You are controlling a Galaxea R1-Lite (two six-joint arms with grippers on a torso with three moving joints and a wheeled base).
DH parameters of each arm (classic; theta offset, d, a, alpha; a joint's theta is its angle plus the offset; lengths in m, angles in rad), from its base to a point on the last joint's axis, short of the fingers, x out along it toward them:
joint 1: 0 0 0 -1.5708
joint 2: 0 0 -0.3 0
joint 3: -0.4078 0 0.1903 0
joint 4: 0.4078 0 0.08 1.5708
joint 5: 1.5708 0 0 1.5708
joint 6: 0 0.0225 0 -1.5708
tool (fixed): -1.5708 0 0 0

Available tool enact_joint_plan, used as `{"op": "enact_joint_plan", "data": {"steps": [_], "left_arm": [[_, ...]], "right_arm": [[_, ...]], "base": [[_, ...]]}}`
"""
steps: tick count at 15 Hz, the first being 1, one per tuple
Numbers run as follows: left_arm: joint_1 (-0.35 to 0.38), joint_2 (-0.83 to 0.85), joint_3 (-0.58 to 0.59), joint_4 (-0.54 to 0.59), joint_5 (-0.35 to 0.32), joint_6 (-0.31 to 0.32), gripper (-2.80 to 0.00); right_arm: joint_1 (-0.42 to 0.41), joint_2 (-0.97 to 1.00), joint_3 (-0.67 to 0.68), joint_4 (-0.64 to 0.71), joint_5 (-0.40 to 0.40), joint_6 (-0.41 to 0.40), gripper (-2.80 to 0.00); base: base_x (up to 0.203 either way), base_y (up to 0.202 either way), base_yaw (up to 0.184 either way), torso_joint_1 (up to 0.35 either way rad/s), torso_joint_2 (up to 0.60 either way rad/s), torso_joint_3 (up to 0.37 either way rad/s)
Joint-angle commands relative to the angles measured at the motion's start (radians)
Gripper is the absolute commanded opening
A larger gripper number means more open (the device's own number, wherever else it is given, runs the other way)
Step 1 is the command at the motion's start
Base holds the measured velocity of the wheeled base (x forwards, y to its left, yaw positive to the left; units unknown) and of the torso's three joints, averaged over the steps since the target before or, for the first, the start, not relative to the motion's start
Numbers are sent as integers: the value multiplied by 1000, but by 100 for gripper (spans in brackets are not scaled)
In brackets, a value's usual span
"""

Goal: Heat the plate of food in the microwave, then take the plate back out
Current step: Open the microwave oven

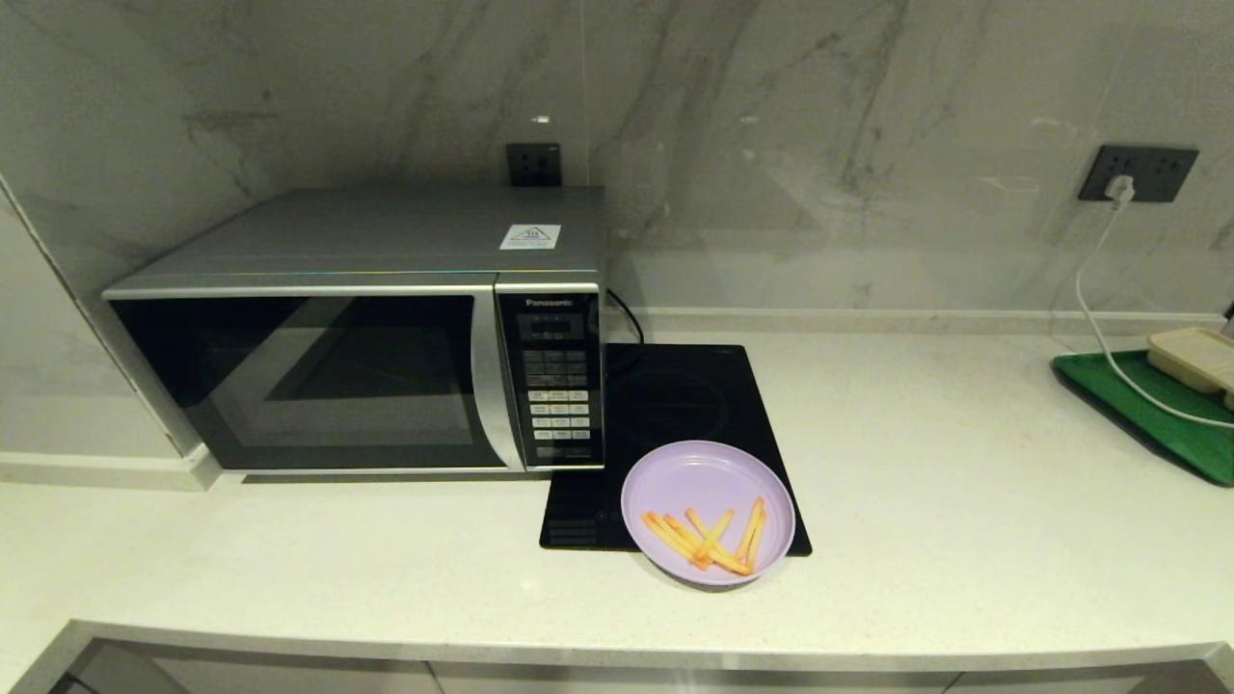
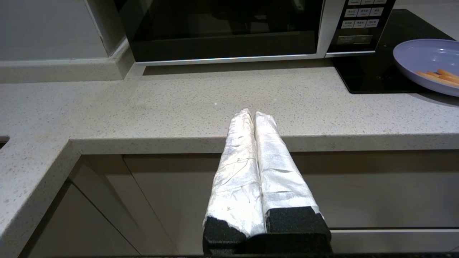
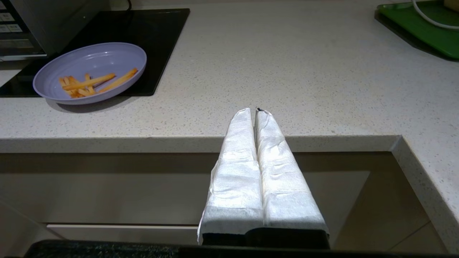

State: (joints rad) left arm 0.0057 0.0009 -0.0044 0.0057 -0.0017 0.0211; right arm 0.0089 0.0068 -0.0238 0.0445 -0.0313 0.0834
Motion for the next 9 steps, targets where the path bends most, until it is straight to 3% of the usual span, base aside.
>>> {"op": "enact_joint_plan", "data": {"steps": [1, 6, 8, 9], "left_arm": [[0, -1, 0, 0, 0, 0, -280], [0, -2, -11, 10, 12, -27, -280], [-2, 1, -90, 98, 11, -48, -280], [-3, 19, -192, 186, -17, -71, -280]], "right_arm": [[0, -7, 4, -3, -1, 1, -280], [0, -7, 5, -5, -1, 1, -280], [0, -7, 5, -5, -1, 2, -280], [0, -7, 5, -5, -1, 2, -280]], "base": [[0, 0, 0, 0, 0, 0], [0, 0, 0, 0, 0, 0], [0, 0, 0, 0, 0, 0], [0, 0, 0, 0, 0, 0]]}}
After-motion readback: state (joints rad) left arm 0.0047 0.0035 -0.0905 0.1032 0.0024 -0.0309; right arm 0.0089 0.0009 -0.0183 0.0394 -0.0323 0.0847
